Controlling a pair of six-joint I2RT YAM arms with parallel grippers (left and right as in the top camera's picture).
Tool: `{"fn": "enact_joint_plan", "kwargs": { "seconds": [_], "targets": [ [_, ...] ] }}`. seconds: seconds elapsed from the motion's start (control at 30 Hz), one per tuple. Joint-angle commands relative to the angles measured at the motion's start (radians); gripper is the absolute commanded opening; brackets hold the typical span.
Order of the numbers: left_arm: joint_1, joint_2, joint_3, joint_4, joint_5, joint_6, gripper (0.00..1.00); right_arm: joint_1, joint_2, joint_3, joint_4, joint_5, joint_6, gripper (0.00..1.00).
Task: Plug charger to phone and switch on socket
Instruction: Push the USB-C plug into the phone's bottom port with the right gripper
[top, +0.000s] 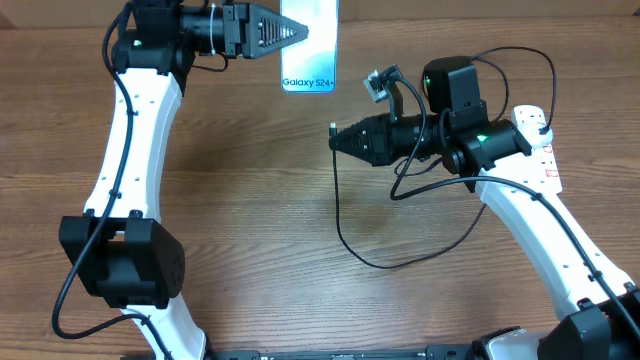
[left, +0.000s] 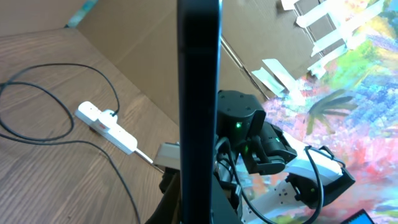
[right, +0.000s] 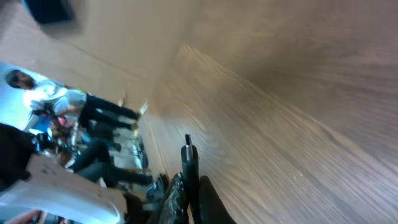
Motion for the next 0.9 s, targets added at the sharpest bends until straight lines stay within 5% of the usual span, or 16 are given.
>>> {"fn": "enact_joint_plan", "kwargs": {
  "seconds": [0.0,0.87],
  "targets": [
    [-0.001,-0.006,0.021,0.019,0.037,-0.070,0.04,0.003,-0.001,0.006,0.048,-0.031,0.083,0.04],
    [-0.040,-0.006,0.021,0.071,0.032,-0.157,0.04,0.025,0.003,0.006,0.277,-0.131,0.292,0.04]
  ]
}}
